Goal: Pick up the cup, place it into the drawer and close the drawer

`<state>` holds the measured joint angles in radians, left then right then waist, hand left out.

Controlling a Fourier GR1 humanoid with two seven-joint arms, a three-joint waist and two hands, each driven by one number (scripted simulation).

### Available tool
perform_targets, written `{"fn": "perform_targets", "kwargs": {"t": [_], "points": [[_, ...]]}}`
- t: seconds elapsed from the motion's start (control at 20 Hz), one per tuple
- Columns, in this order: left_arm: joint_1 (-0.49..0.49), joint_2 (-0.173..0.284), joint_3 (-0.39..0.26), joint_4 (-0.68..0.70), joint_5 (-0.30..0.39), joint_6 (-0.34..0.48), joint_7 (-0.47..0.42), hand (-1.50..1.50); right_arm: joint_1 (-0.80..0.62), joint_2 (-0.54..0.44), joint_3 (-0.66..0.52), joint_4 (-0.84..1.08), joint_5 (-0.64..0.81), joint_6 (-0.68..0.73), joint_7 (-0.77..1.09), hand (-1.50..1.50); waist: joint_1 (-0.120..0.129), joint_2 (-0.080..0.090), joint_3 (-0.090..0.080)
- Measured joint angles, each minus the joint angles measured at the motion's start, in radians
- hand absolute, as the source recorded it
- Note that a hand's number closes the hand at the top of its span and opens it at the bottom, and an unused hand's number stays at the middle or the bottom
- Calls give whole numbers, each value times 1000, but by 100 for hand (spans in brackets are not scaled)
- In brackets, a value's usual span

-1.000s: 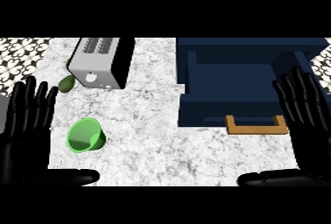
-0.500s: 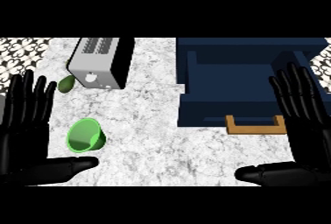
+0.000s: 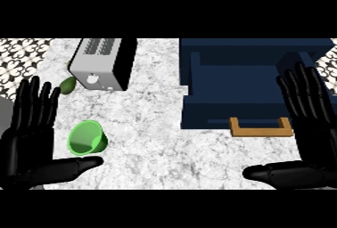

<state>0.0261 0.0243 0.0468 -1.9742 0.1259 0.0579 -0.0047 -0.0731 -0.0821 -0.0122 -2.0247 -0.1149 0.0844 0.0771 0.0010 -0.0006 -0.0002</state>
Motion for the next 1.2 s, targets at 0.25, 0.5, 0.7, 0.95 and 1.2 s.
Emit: {"fn": "perform_targets", "kwargs": {"t": [0.25, 0.5, 0.7, 0.95, 1.2], "points": [[20, -3, -2, 46, -2, 14, -34, -150, -13, 0, -12, -12, -8, -3, 22, -150, 0, 0, 0], [73, -7, -7, 65, -13, 7, -52, -150, -23, 6, -6, -21, 5, -12, 36, -150, 1, 0, 0], [91, -2, 16, 117, -7, 3, -88, -150, -27, 10, -2, -13, 11, -10, 31, -150, 1, 0, 0], [110, -5, 46, 213, -13, -4, -162, -150, -19, 1, -19, -1, -6, 10, 17, -150, 0, 0, 0], [97, 17, 90, 331, -2, -32, -236, -150, -13, 1, -18, -20, -6, 11, 38, -150, -1, 0, 0]]}}
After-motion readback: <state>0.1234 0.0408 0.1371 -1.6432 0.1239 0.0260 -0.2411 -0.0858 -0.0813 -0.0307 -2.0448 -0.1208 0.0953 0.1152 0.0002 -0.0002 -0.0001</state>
